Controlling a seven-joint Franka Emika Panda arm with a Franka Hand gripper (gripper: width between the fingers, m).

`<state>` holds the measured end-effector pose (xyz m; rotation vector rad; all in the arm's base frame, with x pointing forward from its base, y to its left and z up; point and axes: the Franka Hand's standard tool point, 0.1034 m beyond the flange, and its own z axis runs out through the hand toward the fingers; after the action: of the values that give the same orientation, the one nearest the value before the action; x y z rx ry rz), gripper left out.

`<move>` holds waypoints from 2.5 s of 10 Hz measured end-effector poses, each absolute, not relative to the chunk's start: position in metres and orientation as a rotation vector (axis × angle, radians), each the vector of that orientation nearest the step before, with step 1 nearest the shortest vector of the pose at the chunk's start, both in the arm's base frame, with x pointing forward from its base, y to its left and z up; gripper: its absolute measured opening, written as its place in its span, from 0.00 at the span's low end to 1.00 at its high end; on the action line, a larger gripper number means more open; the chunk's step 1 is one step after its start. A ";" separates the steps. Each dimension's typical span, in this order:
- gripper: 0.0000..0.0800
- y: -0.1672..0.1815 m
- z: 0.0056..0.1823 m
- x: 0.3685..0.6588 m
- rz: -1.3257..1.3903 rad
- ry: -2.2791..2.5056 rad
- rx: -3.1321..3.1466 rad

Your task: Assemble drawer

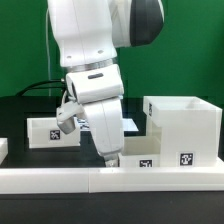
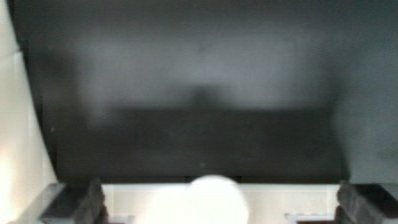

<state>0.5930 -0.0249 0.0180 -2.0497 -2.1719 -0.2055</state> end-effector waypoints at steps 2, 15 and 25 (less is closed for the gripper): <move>0.81 -0.025 0.018 0.593 -0.205 -2.171 -2.049; 0.81 0.020 0.018 0.596 -0.185 -2.230 -1.985; 0.81 -0.074 0.063 0.523 -0.180 -2.142 -2.236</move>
Offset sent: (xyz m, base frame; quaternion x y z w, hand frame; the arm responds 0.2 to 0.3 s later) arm 0.0053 0.0312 0.0005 -0.0171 0.0359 0.0047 0.9992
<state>0.5229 -0.0745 0.0634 -2.2364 -2.1424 -0.1801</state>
